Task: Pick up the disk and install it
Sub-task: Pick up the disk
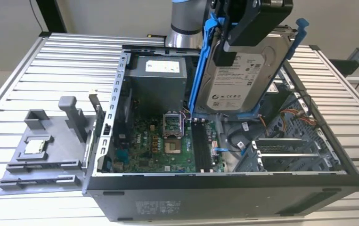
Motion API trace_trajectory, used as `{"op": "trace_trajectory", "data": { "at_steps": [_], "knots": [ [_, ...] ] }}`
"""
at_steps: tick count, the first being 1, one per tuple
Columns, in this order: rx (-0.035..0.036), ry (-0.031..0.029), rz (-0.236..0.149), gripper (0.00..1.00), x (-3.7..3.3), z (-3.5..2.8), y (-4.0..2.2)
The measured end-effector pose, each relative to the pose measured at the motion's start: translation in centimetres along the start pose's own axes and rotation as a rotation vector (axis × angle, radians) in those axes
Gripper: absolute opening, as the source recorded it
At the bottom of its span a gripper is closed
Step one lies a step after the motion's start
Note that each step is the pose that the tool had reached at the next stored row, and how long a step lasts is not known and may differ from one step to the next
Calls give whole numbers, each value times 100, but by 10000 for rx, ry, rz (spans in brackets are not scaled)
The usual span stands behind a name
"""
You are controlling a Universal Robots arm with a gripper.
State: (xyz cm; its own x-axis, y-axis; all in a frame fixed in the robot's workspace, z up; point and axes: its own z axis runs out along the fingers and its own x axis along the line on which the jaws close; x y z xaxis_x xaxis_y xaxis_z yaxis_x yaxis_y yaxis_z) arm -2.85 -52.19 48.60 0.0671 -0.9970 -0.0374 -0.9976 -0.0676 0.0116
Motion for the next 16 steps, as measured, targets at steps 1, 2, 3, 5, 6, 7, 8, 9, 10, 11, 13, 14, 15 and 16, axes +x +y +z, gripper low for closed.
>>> {"op": "trace_trajectory", "data": {
  "at_steps": [1, 2, 3, 5, 6, 7, 8, 9, 10, 11, 13, 14, 15, 16],
  "knots": [
    [1, -12, 0, 0, 13, 0, -1],
    [2, -20, 0, 0, 30, 0, -5],
    [1, -25, 0, 0, 49, -1, -9],
    [1, -26, 3, 0, 77, -2, -13],
    [1, -27, 14, 0, 82, -2, -13],
    [2, -28, 25, 0, 83, -2, -13],
    [3, -28, 34, 0, 83, -2, -13],
    [3, -28, 44, 0, 83, -2, -13],
    [3, -28, 46, 0, 83, -2, -14],
    [2, -26, 46, 0, 86, -3, -16],
    [2, -27, 47, 0, 103, -3, -27],
    [3, -29, 47, 0, 117, -3, -38],
    [3, -29, 47, 0, 134, -3, -50],
    [3, -29, 47, 0, 154, -4, -63]
  ]
}}
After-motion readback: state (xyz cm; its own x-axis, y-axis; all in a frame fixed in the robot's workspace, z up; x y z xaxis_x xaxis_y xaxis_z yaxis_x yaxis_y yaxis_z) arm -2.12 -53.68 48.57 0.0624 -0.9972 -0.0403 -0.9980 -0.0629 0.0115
